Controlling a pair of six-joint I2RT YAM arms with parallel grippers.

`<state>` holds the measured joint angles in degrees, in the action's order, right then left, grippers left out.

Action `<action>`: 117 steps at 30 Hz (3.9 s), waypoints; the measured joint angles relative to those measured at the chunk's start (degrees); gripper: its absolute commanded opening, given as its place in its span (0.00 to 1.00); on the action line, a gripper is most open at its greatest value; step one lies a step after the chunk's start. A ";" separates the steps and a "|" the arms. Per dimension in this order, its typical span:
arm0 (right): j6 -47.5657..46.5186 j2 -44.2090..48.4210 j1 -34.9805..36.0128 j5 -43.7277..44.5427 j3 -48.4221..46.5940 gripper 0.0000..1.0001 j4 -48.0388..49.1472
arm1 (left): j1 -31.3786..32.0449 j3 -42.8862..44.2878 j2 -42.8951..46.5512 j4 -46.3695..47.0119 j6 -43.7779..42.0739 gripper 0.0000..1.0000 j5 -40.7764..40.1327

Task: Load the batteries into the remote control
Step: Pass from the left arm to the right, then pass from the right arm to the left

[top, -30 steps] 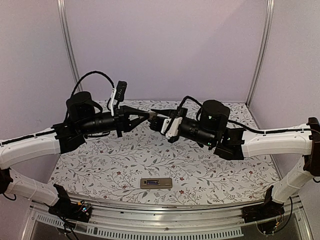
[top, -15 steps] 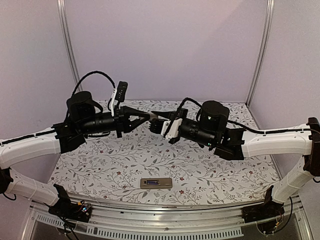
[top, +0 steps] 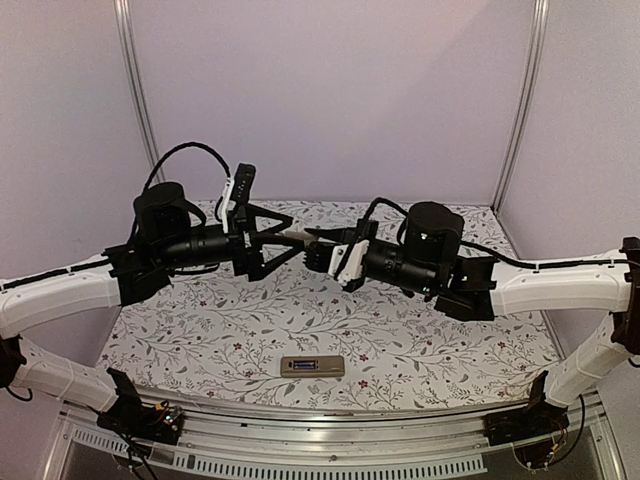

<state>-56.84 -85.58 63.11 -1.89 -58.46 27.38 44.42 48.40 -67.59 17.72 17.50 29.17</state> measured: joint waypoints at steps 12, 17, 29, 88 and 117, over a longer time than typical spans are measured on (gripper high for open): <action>13.00 0.02 -4.83 -12.66 -7.85 0.15 -20.24 | 0.20 5.62 9.29 -15.13 -19.65 1.00 -6.67; 20.46 -1.99 -8.41 -21.55 -15.50 0.15 -33.27 | 3.78 8.90 10.62 -25.16 -30.32 0.98 -10.54; 30.10 -7.04 -8.33 -27.36 -17.09 0.13 -46.01 | 12.04 9.94 3.65 -42.84 -43.43 0.92 -19.63; 30.05 -10.64 -7.93 -43.06 -0.04 0.07 -25.16 | 11.93 -10.84 -2.25 -15.74 -31.95 0.53 -5.57; 30.34 -10.64 -7.93 -41.13 -1.29 0.06 -25.79 | 11.93 -9.66 -3.63 -14.99 -31.06 0.35 -5.14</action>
<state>-26.50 -96.23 55.18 -43.03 -59.75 1.58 56.36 38.74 -71.22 2.72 -13.56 24.03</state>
